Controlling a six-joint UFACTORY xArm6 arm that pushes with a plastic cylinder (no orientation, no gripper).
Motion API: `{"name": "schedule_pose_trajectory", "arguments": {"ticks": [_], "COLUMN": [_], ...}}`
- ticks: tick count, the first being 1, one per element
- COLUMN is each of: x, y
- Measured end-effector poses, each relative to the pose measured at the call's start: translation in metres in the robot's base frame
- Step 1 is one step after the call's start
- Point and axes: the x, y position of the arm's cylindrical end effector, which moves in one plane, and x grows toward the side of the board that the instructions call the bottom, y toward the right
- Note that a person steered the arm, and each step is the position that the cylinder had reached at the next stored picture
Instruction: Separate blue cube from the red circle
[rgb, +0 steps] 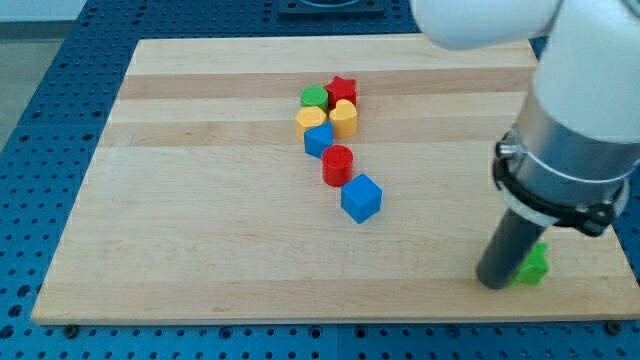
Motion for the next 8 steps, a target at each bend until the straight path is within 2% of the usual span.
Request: {"name": "schedule_pose_trajectory", "arguments": {"ticks": [2, 3, 4, 5, 6, 8], "x": [0.001, 0.002, -0.021, -0.068, -0.105, -0.106], "y": [-0.005, -0.091, -0.158, -0.191, -0.192, -0.12]}}
